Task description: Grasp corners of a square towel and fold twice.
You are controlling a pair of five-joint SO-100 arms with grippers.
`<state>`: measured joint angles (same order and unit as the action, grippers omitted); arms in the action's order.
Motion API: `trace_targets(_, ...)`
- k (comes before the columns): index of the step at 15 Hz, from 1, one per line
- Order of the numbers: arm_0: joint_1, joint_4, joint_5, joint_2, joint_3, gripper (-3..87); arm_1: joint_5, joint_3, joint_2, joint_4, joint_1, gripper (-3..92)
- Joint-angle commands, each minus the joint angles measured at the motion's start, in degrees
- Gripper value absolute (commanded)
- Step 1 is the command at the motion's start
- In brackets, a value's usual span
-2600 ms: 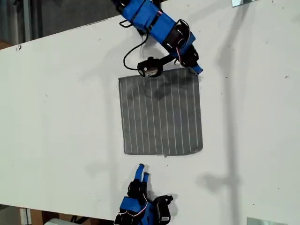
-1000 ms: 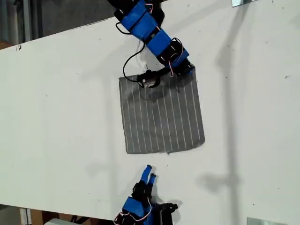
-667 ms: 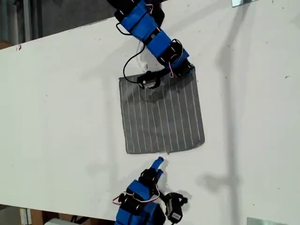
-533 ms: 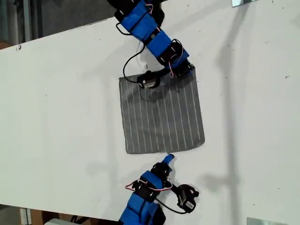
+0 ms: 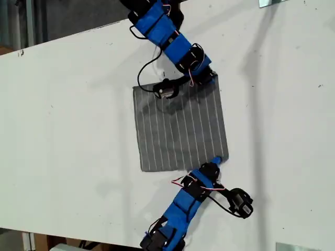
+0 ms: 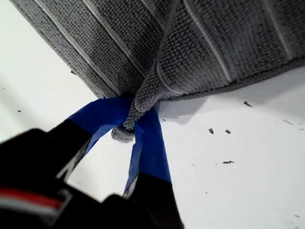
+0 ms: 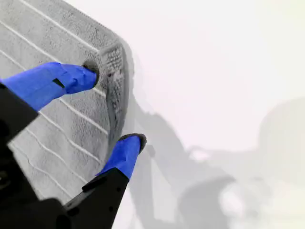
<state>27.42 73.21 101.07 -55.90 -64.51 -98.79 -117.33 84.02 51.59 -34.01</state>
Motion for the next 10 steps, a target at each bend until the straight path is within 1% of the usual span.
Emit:
trace_targets(1,-0.1,1.1,-2.6,4.2,11.0,26.1,-0.5,1.3,-0.4,-0.1,0.2,-0.1)
trace_targets(5,0.1,-3.2,-2.3,6.7,11.2,26.3,-0.8,1.4,-0.4,-0.2,-0.1,-0.1)
trace_targets(6,0.1,-4.6,-2.2,8.1,11.2,22.6,-0.6,1.7,-0.4,-0.2,-0.1,-0.1)
trace_targets(7,-0.1,-5.0,-1.1,9.7,11.4,6.8,-0.5,2.1,-0.4,-0.2,-0.2,-0.1)
trace_targets(8,-0.2,-5.6,0.0,10.7,11.4,-0.2,-0.5,2.8,-0.4,0.3,-0.5,-0.1)
trace_targets(10,0.1,-6.1,0.6,10.8,12.2,-0.3,-0.5,4.8,-0.6,2.0,-1.0,-0.1)
